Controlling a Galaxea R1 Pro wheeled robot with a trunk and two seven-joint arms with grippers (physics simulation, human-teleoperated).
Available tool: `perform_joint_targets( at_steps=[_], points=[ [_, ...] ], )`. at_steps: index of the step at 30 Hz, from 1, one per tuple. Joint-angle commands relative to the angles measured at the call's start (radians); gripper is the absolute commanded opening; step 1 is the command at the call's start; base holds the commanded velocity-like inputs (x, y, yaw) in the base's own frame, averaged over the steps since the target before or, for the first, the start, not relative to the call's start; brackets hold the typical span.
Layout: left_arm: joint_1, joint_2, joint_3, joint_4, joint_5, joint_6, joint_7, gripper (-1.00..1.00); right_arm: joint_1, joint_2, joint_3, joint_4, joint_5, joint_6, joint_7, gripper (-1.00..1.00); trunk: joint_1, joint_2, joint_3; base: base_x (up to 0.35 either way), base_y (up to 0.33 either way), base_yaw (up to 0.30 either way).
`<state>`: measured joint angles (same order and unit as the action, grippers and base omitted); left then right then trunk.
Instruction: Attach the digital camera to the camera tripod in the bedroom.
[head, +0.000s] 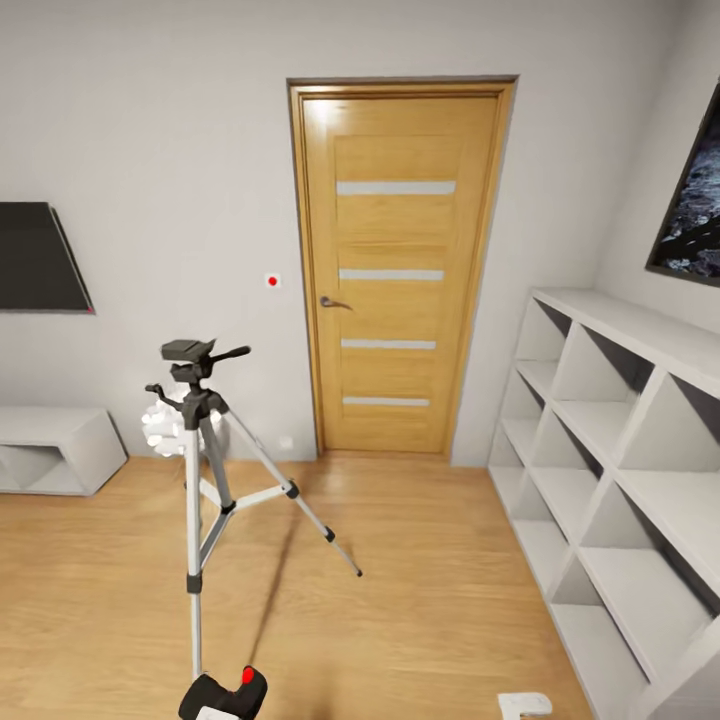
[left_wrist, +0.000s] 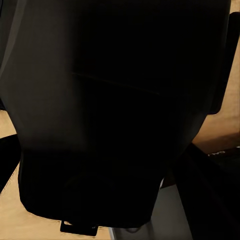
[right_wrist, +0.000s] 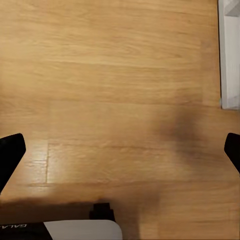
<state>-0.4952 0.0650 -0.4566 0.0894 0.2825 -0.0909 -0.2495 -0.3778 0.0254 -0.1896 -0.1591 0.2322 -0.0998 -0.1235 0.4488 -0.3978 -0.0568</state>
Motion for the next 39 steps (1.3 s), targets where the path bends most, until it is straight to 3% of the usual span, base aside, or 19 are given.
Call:
perform_joint_targets(
  at_steps=[1, 16, 27, 39],
  points=[
    [-0.002, -0.001, -0.008, 0.004, 0.010, -0.007, -0.006, -1.00, -0.001, 0.001, -0.008, 0.001, 0.010, -0.003, -0.002, 1.00, 0.001, -0.002, -0.002, 0.305, -0.063, 0.000],
    [-0.002, -0.001, -0.008, 0.004, 0.009, -0.008, -0.006, -1.00, -0.001, 0.001, -0.008, 0.001, 0.010, -0.001, -0.002, 1.00, 0.001, -0.002, -0.002, 0.296, -0.150, 0.003],
    [-0.002, -0.001, -0.008, 0.004, 0.009, -0.009, -0.006, -1.00, -0.001, 0.001, -0.008, 0.001, 0.010, -0.003, -0.001, 1.00, 0.001, -0.002, -0.002, 0.054, -0.052, 0.204],
    [-0.002, -0.001, -0.009, 0.004, 0.009, -0.008, -0.006, -1.00, -0.001, 0.001, -0.008, 0.002, 0.010, -0.003, -0.001, 1.00, 0.001, -0.002, -0.002, 0.198, -0.193, 0.198]
  ],
)
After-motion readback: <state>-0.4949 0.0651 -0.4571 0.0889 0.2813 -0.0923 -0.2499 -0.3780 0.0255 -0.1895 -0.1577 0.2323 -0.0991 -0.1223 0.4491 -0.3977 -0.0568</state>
